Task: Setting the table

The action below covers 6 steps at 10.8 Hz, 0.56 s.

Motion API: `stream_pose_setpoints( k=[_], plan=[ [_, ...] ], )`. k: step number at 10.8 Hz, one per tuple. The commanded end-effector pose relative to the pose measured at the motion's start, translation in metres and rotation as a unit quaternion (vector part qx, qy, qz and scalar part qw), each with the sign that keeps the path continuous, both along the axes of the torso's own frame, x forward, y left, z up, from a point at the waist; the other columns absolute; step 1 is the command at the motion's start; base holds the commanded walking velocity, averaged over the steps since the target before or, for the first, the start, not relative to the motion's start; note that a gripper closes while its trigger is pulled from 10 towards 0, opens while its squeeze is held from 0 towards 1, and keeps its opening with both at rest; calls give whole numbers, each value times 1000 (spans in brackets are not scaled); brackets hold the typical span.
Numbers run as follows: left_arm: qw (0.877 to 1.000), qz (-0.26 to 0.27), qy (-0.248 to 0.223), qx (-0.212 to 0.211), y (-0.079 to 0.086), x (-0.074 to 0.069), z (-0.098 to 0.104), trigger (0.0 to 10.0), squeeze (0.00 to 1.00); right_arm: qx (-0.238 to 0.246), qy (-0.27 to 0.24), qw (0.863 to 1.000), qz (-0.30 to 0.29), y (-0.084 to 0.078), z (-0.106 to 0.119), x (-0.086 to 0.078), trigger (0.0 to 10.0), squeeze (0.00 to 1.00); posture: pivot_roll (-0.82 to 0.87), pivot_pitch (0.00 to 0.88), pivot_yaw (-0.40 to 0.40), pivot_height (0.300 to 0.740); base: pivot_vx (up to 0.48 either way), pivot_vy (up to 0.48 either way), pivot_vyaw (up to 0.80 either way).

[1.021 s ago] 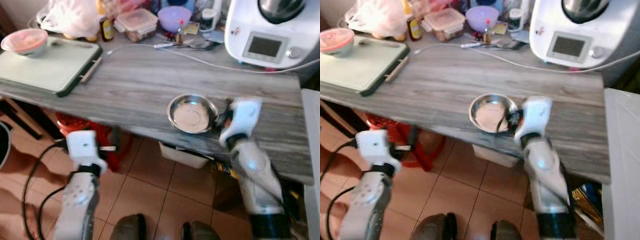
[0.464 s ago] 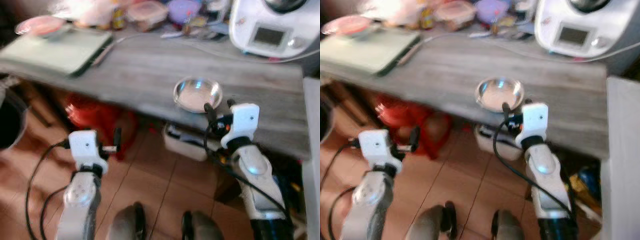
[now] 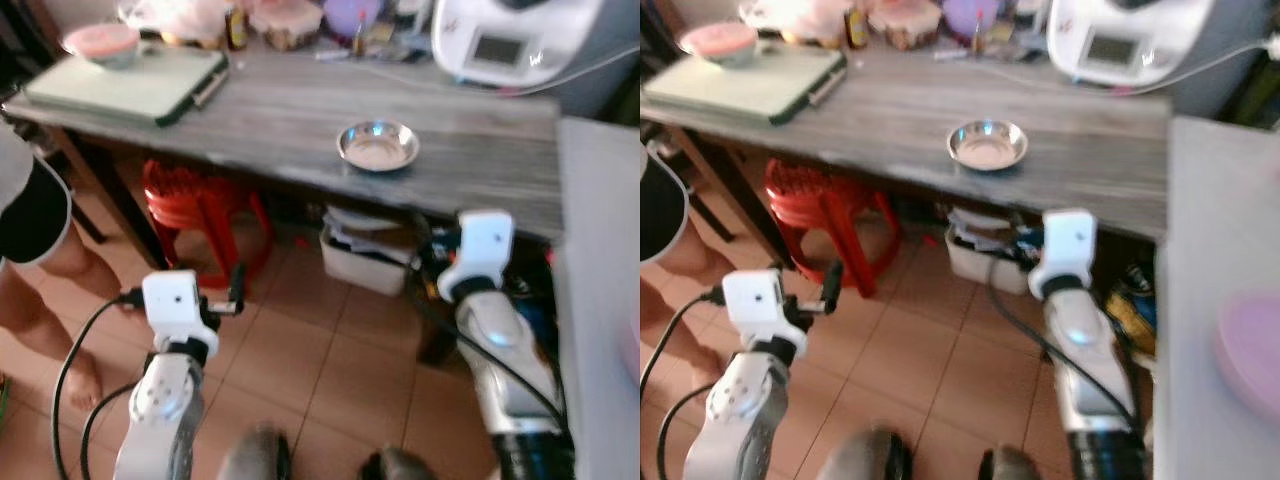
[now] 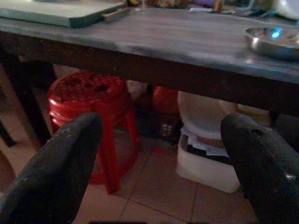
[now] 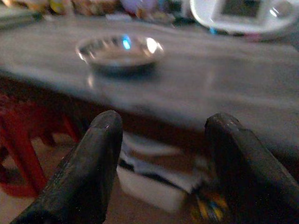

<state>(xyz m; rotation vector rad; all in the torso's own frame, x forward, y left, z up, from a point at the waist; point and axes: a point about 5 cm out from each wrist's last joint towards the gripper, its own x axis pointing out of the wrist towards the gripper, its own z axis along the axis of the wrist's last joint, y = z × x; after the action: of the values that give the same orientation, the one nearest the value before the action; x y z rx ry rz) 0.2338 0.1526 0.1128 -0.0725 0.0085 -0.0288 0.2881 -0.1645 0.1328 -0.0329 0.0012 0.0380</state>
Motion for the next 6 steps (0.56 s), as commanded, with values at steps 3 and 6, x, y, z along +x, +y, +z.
stream_pose_setpoints(
  k=[3,6],
  plan=[
    [1000,10,9,8,7,-6,-3,10000,0,19,-3,1000,3,5,1,-1,10000,0,41,110,34,740,-276,0,0],
    [1000,6,9,8,5,-6,-3,10000,0,38,5,999,10,7,1,0,10000,0,41,99,37,740,-82,0,-785]
  ],
)
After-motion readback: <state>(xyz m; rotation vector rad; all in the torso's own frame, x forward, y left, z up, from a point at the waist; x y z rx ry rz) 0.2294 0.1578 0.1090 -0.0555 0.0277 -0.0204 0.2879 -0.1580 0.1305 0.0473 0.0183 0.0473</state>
